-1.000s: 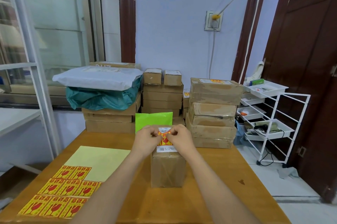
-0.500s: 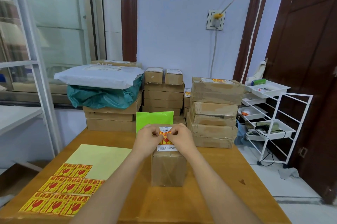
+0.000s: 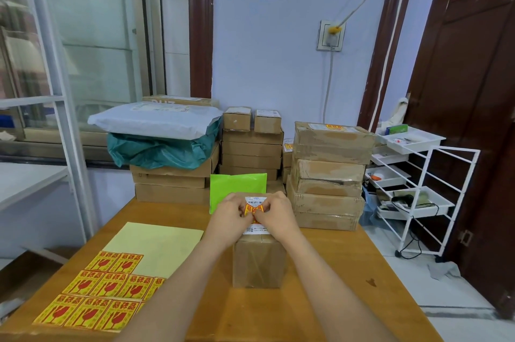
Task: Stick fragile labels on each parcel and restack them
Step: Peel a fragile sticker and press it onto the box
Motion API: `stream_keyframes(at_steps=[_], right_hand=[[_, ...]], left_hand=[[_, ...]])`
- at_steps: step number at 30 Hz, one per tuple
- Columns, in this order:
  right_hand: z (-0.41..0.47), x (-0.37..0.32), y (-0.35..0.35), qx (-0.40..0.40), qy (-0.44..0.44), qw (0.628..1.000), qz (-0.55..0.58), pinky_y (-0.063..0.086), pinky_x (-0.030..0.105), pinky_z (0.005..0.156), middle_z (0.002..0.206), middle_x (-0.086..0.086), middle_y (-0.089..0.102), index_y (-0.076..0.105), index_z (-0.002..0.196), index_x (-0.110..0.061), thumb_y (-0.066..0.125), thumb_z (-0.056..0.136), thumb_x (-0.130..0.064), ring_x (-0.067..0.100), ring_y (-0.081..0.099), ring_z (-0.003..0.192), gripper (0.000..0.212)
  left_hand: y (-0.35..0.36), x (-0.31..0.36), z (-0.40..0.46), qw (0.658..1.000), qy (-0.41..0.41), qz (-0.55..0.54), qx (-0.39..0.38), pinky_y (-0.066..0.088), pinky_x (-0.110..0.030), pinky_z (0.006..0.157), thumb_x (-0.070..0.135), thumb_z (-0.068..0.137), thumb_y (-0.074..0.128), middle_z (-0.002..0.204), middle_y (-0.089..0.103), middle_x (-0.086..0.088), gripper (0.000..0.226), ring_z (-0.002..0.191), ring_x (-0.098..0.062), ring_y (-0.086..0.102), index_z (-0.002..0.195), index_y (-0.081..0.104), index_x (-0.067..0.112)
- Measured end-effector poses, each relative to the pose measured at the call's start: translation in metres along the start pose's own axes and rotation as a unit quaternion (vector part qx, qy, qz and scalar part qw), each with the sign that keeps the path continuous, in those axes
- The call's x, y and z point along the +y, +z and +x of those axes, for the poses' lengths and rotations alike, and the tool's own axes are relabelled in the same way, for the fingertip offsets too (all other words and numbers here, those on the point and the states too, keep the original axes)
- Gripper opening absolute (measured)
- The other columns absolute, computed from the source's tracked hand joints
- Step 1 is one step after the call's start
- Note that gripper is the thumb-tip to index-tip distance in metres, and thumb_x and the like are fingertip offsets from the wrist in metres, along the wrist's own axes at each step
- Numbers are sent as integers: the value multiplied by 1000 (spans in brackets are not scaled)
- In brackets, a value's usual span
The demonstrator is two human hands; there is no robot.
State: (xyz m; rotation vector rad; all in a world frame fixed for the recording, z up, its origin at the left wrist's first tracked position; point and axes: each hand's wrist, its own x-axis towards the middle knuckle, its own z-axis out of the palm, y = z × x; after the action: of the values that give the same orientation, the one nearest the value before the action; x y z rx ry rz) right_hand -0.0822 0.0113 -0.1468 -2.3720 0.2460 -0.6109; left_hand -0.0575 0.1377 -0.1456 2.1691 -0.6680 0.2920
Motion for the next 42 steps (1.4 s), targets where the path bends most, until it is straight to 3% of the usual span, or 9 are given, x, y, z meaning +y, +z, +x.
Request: stream_keyframes(at_steps=[4,6,8,10,16,20,26,31,42], right_hand=[[-3,-2,-1,-21,12,1000,-11,37,28,76,94,3,42,41,54,-18,64,77,-13,24,49,102,33],[-4,-2,-1,-21,15,1000,14,43,33,84,100,4,45,52,76,-13,68,74,-16,24,49,104,17],[-5,0,-1,-11,23,999,40,44,39,88,106,5,48,50,100,-9,72,71,-18,24,49,104,38],[-6,0,-2,-9,27,999,38,43,39,90,107,2,47,48,108,-8,72,73,-19,23,48,105,44],[-5,2,-2,-17,29,999,26,40,37,94,114,3,47,49,113,-10,68,77,-22,21,42,112,43],[-4,1,-1,-48,24,998,30,37,29,92,119,8,46,51,119,-9,63,81,-19,22,39,119,42],[-4,2,0,-52,35,997,43,40,32,97,119,9,49,55,122,-11,60,81,-17,24,44,117,41],[-3,1,1,-55,43,997,33,40,30,92,115,9,53,58,119,-12,57,78,-25,24,44,117,43],[-1,4,-1,-66,41,997,14,32,27,102,133,14,42,44,130,-2,45,93,-4,26,37,127,37]], left_hand=[[2,-5,3,1000,-10,-10,-10,51,-43,80,9,77,65,87,49,-6,14,78,-26,57,76,58,-3],[3,-6,4,1000,-8,-13,-11,52,-42,85,10,79,65,93,50,-6,15,84,-23,59,88,63,-1],[4,-6,3,1000,-8,-15,-10,51,-38,88,10,82,65,97,47,-2,19,87,-20,60,99,64,2],[5,-6,3,1000,-8,-19,-4,51,-39,89,10,83,64,98,46,0,20,88,-19,60,102,64,3],[6,-7,4,1000,9,14,-12,42,-25,85,17,90,58,114,46,1,35,109,-18,53,123,51,11],[5,-11,7,999,-9,24,-34,40,-27,89,22,90,59,130,47,-2,41,119,-16,47,127,44,12],[5,-9,9,996,-28,76,-27,46,-32,81,30,90,58,132,47,7,45,116,-14,50,130,41,19],[6,-8,12,995,-30,96,-18,47,-33,83,30,90,58,133,47,8,49,115,-14,51,134,39,20],[5,-14,12,1000,-14,21,7,41,-25,79,19,90,62,122,56,1,50,110,-15,56,135,42,14]])
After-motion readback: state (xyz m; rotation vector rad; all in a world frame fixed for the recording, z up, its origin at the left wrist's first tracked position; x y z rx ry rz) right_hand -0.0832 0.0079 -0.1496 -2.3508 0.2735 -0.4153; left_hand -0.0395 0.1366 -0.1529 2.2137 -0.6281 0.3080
